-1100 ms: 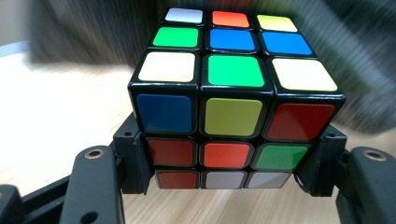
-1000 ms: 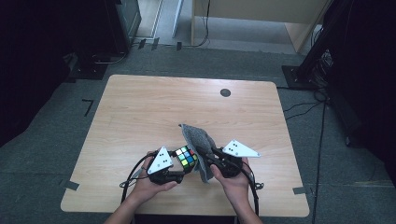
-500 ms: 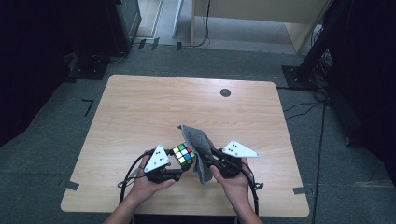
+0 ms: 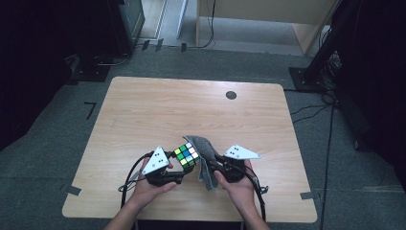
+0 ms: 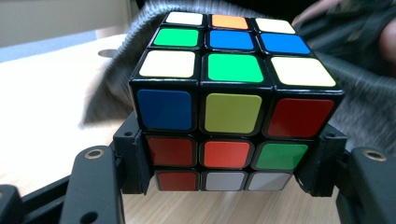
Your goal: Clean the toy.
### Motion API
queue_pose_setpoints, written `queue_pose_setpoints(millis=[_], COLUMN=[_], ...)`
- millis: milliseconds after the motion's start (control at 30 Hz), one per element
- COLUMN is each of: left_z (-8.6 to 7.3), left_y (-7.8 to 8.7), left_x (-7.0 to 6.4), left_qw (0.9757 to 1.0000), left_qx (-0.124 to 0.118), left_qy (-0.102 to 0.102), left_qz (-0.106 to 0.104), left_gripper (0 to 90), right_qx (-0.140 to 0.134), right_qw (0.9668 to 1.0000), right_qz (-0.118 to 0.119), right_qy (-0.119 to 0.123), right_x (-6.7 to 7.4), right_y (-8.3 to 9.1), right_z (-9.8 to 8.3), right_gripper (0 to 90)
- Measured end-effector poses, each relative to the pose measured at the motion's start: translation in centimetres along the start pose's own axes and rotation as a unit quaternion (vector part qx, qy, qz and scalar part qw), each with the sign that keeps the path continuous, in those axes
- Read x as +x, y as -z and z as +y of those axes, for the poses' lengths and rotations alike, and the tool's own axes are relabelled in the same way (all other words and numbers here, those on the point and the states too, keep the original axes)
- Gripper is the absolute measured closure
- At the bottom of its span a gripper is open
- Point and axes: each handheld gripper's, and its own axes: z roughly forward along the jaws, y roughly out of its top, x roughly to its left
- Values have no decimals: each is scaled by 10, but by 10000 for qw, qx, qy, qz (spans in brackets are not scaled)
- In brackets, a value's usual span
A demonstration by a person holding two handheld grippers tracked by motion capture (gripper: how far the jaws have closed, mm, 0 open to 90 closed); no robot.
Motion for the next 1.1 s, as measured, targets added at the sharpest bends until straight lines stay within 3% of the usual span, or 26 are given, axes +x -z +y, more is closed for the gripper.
queue_pose_setpoints(millis=[133, 200, 267, 300, 333, 400, 500, 633, 733, 833, 1033, 1100], left_z=[-5, -6, -4, -3, -1, 0, -4, -6, -4, 1, -4, -3], left_y=[-6, -8, -8, -6, -5, -4, -7, -11, -9, -5, -9, -10], left_x=[1, -2, -4, -4, -4, -6, -6, -9, -10, -9, -8, -11], left_qw=[9995, 9995, 9995, 9997, 9998, 9997, 9994, 9989, 9990, 9996, 9991, 9990], left_qx=[296, 321, 310, 216, 123, 147, 293, 392, 355, 151, 345, 332], left_qy=[-34, -49, -99, -54, -12, -142, -175, -218, -256, -123, -177, -212], left_qz=[73, 30, 31, -75, -170, -143, -113, -162, -107, -199, -172, -194], left_gripper=[339, 339, 339, 339, 339, 339, 339, 339, 339, 339, 339, 339], right_qx=[-430, -542, -525, -491, -330, -41, -159, -565, -571, -170, -599, -569], right_qw=[9987, 9979, 9981, 9985, 9992, 9999, 9998, 9980, 9981, 9998, 9980, 9983], right_qz=[251, 297, 258, 248, 223, 96, 93, 250, 224, 48, 183, 94], right_qy=[75, 181, 168, 76, 21, 39, 50, 90, -60, -39, 16, 52], right_x=[7, 10, 9, 6, 3, -1, 1, 7, 3, 0, 7, 8], right_y=[11, 15, 15, 14, 11, 4, 6, 16, 13, 5, 15, 13], right_z=[12, 17, 16, 14, 11, 5, 6, 15, 10, 4, 14, 12], right_gripper=[764, 764, 763, 762, 762, 763, 764, 763, 763, 764, 764, 764])
